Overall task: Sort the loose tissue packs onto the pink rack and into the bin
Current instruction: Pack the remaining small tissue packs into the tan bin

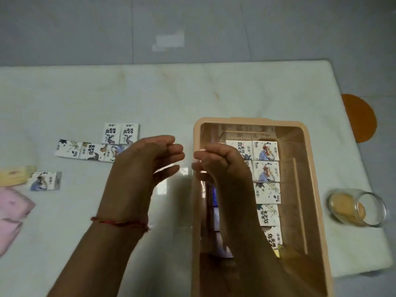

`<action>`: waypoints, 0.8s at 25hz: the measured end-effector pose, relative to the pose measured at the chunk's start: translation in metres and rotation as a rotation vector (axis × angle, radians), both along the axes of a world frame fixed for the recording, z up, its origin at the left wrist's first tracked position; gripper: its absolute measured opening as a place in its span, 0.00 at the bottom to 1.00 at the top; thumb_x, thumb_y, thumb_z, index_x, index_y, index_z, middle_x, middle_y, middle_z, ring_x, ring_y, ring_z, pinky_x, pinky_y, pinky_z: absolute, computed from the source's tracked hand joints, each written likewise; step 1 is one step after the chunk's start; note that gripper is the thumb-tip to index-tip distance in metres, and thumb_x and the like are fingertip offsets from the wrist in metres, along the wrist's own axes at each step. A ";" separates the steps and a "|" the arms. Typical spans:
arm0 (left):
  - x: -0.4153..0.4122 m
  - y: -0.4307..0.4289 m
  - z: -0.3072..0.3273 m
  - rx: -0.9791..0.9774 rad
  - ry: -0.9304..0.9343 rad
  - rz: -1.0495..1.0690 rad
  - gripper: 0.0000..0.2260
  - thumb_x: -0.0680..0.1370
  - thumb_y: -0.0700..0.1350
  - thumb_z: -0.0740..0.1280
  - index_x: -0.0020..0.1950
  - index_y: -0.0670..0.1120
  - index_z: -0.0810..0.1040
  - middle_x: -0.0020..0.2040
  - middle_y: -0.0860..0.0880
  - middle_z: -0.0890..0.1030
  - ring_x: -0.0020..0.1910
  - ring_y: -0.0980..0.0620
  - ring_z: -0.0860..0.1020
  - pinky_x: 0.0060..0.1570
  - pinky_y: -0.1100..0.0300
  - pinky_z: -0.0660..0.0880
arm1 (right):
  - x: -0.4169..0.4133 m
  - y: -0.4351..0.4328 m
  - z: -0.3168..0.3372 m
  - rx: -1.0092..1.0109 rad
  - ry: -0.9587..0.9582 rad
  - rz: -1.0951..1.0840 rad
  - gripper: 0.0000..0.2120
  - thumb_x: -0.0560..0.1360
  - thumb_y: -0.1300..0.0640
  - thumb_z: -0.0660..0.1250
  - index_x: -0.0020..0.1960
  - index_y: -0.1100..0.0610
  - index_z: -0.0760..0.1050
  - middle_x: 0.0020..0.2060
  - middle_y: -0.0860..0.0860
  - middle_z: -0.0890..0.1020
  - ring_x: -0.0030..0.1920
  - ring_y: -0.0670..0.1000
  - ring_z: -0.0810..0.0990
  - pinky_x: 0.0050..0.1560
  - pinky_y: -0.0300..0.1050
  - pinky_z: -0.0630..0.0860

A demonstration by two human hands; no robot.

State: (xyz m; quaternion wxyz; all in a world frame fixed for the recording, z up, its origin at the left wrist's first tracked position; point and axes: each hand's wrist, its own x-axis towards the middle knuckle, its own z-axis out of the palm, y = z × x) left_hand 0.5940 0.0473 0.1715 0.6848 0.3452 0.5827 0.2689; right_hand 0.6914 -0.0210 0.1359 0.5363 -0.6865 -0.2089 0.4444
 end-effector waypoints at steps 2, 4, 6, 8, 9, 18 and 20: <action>-0.033 0.020 -0.007 0.037 0.093 0.049 0.10 0.77 0.36 0.59 0.41 0.45 0.77 0.34 0.49 0.82 0.37 0.52 0.81 0.40 0.61 0.78 | -0.032 0.029 0.007 0.093 0.029 0.088 0.04 0.73 0.60 0.62 0.45 0.53 0.72 0.41 0.50 0.79 0.37 0.43 0.79 0.38 0.32 0.76; -0.066 0.040 -0.034 -0.053 0.210 0.051 0.10 0.78 0.36 0.60 0.39 0.45 0.75 0.36 0.46 0.79 0.38 0.51 0.78 0.42 0.59 0.75 | -0.070 0.061 -0.003 0.058 -0.029 0.261 0.06 0.73 0.59 0.60 0.49 0.56 0.72 0.45 0.49 0.78 0.41 0.42 0.78 0.38 0.28 0.74; -0.097 0.054 -0.071 -0.191 0.284 0.056 0.11 0.78 0.36 0.59 0.37 0.45 0.72 0.36 0.47 0.75 0.36 0.52 0.74 0.40 0.60 0.72 | -0.103 0.097 -0.037 -0.111 -0.185 0.465 0.12 0.76 0.62 0.60 0.60 0.60 0.69 0.53 0.50 0.76 0.51 0.45 0.77 0.44 0.28 0.74; -0.126 0.063 -0.103 -0.246 0.366 0.045 0.13 0.79 0.36 0.59 0.34 0.44 0.71 0.35 0.46 0.75 0.35 0.50 0.73 0.37 0.60 0.70 | -0.119 0.128 -0.085 -0.305 -0.584 0.630 0.27 0.75 0.60 0.64 0.72 0.57 0.59 0.66 0.55 0.69 0.65 0.55 0.70 0.62 0.42 0.70; -0.137 0.065 -0.114 -0.246 0.398 0.033 0.14 0.78 0.36 0.59 0.33 0.44 0.71 0.34 0.45 0.75 0.36 0.48 0.72 0.37 0.59 0.70 | -0.119 0.142 -0.107 -0.378 -0.756 0.712 0.36 0.73 0.57 0.67 0.75 0.56 0.51 0.72 0.58 0.61 0.71 0.58 0.62 0.69 0.52 0.63; -0.180 0.068 -0.191 -0.188 0.638 -0.130 0.13 0.79 0.41 0.57 0.56 0.35 0.77 0.55 0.35 0.79 0.56 0.38 0.76 0.59 0.50 0.73 | -0.142 0.143 -0.180 -0.580 -0.953 0.721 0.31 0.75 0.39 0.61 0.73 0.49 0.57 0.74 0.57 0.49 0.72 0.60 0.55 0.69 0.59 0.58; -0.176 0.057 -0.197 -0.191 0.635 -0.152 0.13 0.79 0.40 0.58 0.61 0.38 0.75 0.60 0.38 0.77 0.60 0.41 0.74 0.61 0.54 0.69 | -0.157 0.103 -0.182 -0.632 -0.957 0.661 0.27 0.75 0.39 0.59 0.70 0.49 0.62 0.72 0.58 0.54 0.68 0.60 0.60 0.66 0.56 0.62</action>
